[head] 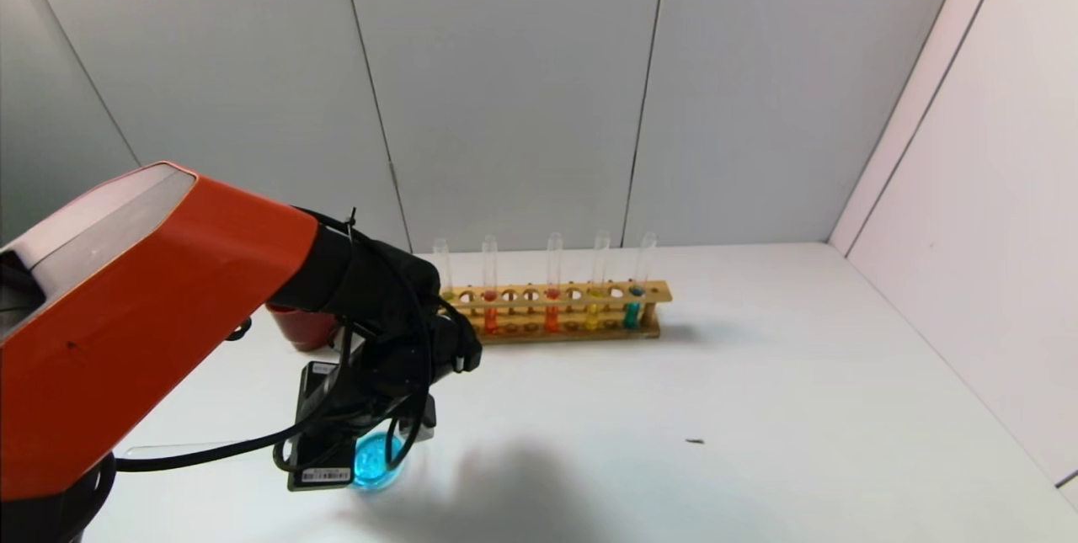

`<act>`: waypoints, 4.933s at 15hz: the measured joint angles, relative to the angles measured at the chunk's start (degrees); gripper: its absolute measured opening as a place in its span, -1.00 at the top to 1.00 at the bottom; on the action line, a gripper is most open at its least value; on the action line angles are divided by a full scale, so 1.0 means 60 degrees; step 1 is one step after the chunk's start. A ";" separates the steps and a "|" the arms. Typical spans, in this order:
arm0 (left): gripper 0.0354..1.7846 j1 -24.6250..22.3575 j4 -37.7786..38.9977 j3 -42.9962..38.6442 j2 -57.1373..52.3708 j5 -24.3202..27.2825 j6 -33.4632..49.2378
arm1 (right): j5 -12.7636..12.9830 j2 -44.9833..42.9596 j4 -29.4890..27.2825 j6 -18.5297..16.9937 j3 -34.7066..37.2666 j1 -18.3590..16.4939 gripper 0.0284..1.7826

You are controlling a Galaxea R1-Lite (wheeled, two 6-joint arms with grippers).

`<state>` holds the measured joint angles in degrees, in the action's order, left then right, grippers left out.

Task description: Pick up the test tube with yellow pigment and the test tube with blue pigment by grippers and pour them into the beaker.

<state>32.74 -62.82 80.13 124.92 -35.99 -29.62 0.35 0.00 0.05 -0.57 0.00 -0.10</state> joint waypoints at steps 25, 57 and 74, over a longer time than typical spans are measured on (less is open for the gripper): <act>0.68 -0.1605 0.4880 0.0187 -0.4204 0.1851 0.4427 | 0.0000 0.0000 0.0000 0.0000 0.0000 0.0000 -0.91; 0.68 -0.4838 1.2678 -0.1077 -0.1833 0.3421 0.4409 | 0.0000 0.0000 0.0000 0.0000 0.0000 0.0000 -0.91; -0.96 -0.4699 1.4139 -0.2932 -0.2954 0.3440 0.4340 | -0.0004 0.0000 0.0000 -0.0004 0.0000 0.0000 -0.91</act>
<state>4.55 22.02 62.54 107.19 -15.35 -3.58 0.33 0.00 0.05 -0.60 0.00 -0.10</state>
